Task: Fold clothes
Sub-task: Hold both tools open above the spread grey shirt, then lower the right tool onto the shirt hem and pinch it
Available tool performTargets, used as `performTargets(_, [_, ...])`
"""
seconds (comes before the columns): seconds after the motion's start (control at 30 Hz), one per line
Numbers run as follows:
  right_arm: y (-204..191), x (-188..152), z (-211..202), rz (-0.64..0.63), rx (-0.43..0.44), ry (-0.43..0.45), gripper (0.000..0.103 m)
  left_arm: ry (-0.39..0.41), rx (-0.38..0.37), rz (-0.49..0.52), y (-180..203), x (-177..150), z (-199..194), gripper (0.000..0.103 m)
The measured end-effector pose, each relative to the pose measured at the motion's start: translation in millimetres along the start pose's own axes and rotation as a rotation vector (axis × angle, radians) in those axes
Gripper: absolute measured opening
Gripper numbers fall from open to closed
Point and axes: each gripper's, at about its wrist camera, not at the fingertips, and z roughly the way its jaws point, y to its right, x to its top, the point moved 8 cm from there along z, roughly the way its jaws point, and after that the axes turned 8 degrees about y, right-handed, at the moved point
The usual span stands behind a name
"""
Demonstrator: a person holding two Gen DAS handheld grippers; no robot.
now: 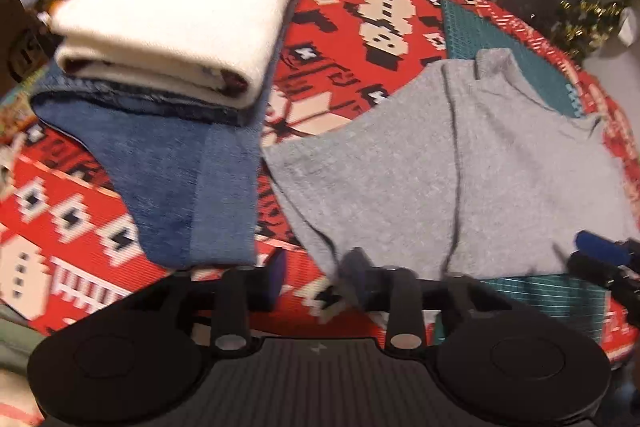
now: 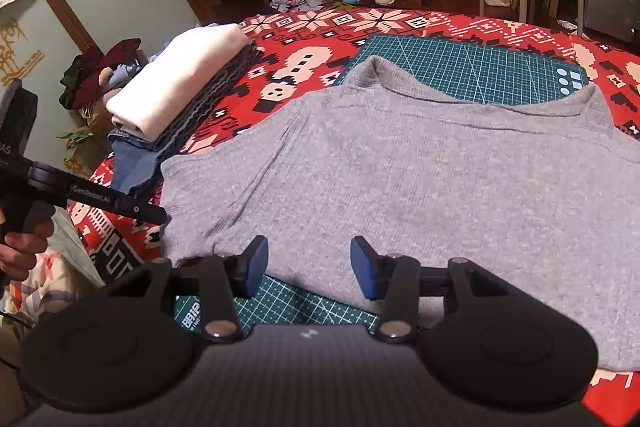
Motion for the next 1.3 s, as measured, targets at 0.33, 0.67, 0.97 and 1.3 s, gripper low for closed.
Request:
performTargets(0.33, [1.5, 1.1, -0.6, -0.008, -0.012, 0.001, 0.052, 0.066, 0.062, 0.064, 14.0, 9.2, 9.0, 0.019])
performTargets(0.67, [7.0, 4.4, -5.2, -0.001, -0.024, 0.014, 0.052, 0.169, 0.088, 0.19, 32.9, 16.5, -2.8, 0.003])
performTargets(0.97, [33.2, 25.3, -24.2, 0.017, -0.103, 0.094, 0.053, 0.378, -0.088, 0.452, 120.9, 28.0, -35.8, 0.003])
performTargets(1.3, [52.0, 28.5, -31.3, 0.078, -0.119, 0.113, 0.053, 0.258, -0.234, 0.524, 196.2, 17.6, 15.0, 0.003])
